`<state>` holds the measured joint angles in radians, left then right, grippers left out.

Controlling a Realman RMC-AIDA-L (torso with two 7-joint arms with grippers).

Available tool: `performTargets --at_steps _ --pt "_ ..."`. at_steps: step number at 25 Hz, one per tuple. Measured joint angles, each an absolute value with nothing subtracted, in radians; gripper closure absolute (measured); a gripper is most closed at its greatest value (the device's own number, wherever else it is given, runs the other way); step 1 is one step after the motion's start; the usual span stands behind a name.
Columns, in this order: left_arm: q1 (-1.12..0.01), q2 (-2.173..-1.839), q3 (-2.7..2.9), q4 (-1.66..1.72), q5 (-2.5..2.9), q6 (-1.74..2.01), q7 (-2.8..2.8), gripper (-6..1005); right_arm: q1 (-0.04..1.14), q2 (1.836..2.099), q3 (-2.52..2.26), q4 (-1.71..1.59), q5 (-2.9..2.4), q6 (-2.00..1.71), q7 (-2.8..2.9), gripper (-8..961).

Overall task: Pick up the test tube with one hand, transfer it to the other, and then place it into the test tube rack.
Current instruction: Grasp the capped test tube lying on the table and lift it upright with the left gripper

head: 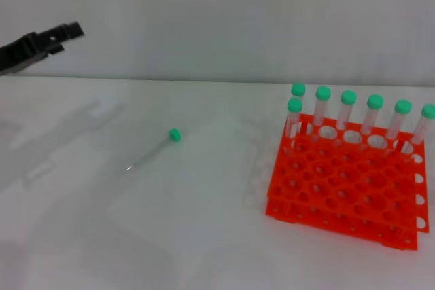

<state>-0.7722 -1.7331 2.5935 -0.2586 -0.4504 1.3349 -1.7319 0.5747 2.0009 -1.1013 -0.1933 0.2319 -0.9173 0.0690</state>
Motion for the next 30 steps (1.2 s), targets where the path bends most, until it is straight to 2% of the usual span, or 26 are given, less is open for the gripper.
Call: performTargets --at_steps 4,13,24,30 --pt "-0.851 -1.736 2.85 -0.403 -0.465 1.418 -1.908 155 0.575 2.001 -1.101 -0.193 0.232 -0.917 0.069 113" --pt "-1.021 -1.721 2.857 -0.458 -0.086 1.427 -2.097 156 0.575 2.002 -1.101 -0.19 0.232 -0.917 0.069 113" --pt "-1.14 -1.718 2.849 -0.46 0.236 1.419 -2.239 155 0.577 2.002 -1.103 -0.186 0.23 -0.917 0.067 112" --pt "-1.207 -1.748 2.847 -0.459 0.443 1.335 -2.28 155 0.577 2.005 -1.103 -0.184 0.229 -0.917 0.068 112"
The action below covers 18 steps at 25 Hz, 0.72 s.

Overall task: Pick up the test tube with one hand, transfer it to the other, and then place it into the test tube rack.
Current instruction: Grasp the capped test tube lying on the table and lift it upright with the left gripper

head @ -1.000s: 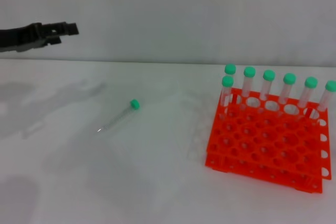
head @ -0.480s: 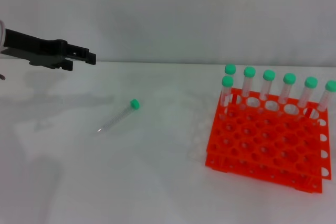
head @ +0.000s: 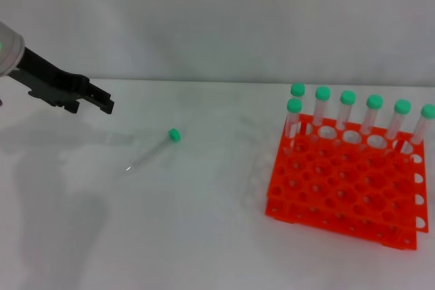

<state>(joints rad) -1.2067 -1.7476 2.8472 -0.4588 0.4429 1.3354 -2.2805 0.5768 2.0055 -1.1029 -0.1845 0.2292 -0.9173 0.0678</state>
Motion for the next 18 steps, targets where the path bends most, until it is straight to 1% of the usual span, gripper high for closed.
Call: performTargets --at_steps 3,8,15,18 --pt "-1.219 -1.757 2.847 -0.449 0.469 1.301 -2.28 155 0.576 2.008 -1.103 -0.184 0.229 -0.917 0.068 112" --pt "-1.229 -1.784 2.846 -0.446 0.48 1.278 -2.278 223 0.573 2.011 -1.103 -0.184 0.229 -0.916 0.069 112" --pt "-1.22 -1.829 2.846 -0.433 0.506 1.247 -2.274 238 0.579 2.014 -1.123 -0.183 0.23 -0.91 0.081 112" --pt "-1.218 -1.84 2.846 -0.426 0.523 1.22 -2.266 238 0.583 2.014 -1.135 -0.183 0.23 -0.909 0.098 112"
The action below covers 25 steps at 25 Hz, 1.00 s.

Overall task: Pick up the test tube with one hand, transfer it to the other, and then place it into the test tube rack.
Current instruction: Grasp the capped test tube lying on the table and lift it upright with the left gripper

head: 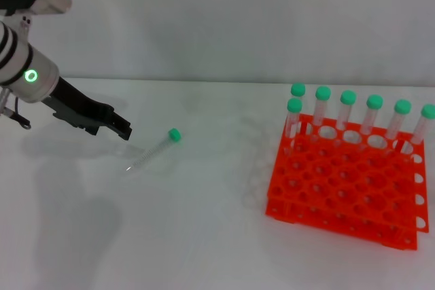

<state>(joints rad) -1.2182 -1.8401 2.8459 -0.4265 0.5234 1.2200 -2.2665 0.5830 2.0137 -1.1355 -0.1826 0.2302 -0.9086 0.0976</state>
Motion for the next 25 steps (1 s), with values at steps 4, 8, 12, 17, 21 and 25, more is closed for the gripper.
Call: performTargets --at_steps 4,8,12,17,21,25 --pt "-1.218 -1.842 2.846 -0.399 0.525 1.179 -2.231 239 0.587 2.013 -1.141 -0.182 0.23 -0.908 0.105 113" --pt "-1.22 -1.852 2.846 -0.376 0.518 1.133 -2.183 240 0.589 2.013 -1.141 -0.182 0.234 -0.908 0.106 112" --pt "-1.229 -1.869 2.845 -0.363 0.523 1.113 -2.172 241 0.59 2.013 -1.14 -0.182 0.237 -0.908 0.107 113" --pt "-1.239 -1.888 2.845 -0.357 0.568 1.11 -2.17 243 0.589 2.012 -1.137 -0.183 0.238 -0.908 0.108 113" --pt "-1.243 -1.905 2.845 -0.356 0.62 1.103 -2.161 244 0.589 2.01 -1.139 -0.183 0.238 -0.908 0.109 112" --pt "-1.244 -1.931 2.845 -0.356 0.634 1.083 -2.13 245 0.589 2.01 -1.14 -0.184 0.236 -0.908 0.109 113"
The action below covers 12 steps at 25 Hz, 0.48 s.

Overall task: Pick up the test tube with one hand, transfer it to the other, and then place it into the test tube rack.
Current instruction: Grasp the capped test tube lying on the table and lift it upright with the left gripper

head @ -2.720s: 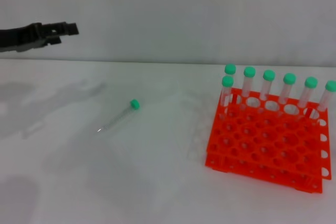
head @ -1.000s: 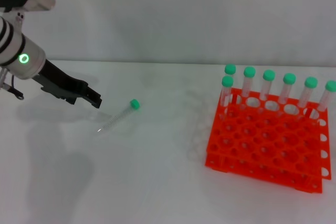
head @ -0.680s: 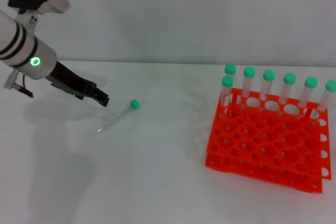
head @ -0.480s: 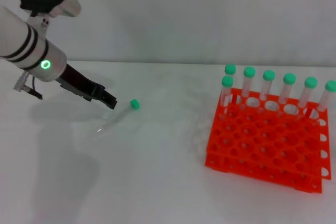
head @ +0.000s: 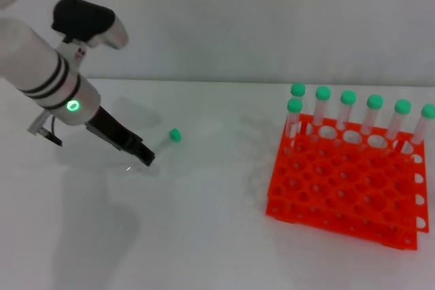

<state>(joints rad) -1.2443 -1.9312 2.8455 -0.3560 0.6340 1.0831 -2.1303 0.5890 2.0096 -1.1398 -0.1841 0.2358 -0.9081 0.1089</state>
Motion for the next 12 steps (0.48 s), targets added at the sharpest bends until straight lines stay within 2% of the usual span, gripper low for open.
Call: performTargets --at_steps 4,12 --pt "-1.244 -1.953 2.845 -0.356 0.64 1.049 -2.103 246 0.589 2.01 -1.14 -0.184 0.233 -0.908 0.109 113" --pt "-1.234 -1.969 2.845 -0.356 0.652 1.0 -2.079 248 0.586 2.011 -1.14 -0.184 0.232 -0.908 0.109 112"
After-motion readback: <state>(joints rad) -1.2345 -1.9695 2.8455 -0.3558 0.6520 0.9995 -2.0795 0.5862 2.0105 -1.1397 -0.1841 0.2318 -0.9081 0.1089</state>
